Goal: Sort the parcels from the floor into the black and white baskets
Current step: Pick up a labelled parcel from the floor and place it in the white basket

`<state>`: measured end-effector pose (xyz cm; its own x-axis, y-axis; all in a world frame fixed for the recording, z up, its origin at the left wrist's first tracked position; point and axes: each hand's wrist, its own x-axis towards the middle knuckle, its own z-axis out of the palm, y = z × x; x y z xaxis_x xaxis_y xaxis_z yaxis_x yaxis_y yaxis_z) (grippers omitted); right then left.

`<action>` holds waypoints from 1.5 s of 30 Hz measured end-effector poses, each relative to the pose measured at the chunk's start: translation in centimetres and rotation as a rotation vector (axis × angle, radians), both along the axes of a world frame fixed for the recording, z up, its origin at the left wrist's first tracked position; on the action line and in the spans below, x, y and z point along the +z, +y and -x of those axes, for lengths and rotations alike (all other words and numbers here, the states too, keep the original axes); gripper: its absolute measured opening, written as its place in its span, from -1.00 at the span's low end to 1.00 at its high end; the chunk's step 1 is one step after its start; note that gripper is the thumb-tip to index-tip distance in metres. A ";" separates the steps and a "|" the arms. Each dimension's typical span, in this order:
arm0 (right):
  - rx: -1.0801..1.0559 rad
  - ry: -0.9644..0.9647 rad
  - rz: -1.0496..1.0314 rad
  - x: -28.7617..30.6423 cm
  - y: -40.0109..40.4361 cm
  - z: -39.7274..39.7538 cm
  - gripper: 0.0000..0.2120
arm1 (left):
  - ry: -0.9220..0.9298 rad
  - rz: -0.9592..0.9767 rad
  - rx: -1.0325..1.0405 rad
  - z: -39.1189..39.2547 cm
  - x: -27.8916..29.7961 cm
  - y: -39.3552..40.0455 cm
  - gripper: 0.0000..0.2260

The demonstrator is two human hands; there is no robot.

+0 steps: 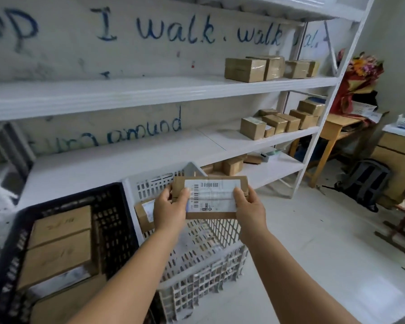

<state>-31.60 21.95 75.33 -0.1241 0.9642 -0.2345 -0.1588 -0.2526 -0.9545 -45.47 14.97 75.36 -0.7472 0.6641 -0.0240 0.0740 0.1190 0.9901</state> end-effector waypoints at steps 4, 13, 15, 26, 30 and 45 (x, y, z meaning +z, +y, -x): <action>0.062 -0.097 0.024 -1.9 1.6 3.3 -0.75 | -0.023 0.102 0.116 2.6 -1.9 0.5 -0.73; 0.186 -0.370 0.131 -8.5 8.4 9.5 -0.66 | 0.027 0.497 0.144 6.3 -7.6 5.3 -0.42; 0.228 -0.424 0.153 -10.3 10.1 10.7 -0.66 | 0.031 0.569 0.143 7.0 -9.2 6.7 -0.40; 0.461 -0.655 0.278 -19.2 15.9 15.8 -0.63 | 0.223 0.897 0.012 10.8 -19.1 12.0 -0.32; 0.532 -0.674 0.314 -21.9 17.2 18.0 -0.60 | 0.225 0.973 -0.056 12.1 -21.3 12.9 -0.31; 0.624 -0.690 0.312 -25.4 18.7 25.0 -0.55 | 0.341 1.121 -0.054 16.2 -24.5 14.3 -0.24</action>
<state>-56.63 40.67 49.95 -0.3305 0.6546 -0.6799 0.6568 -0.3579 -0.6638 -61.69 29.32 50.88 -0.7998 0.4297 -0.4192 0.3468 0.9007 0.2615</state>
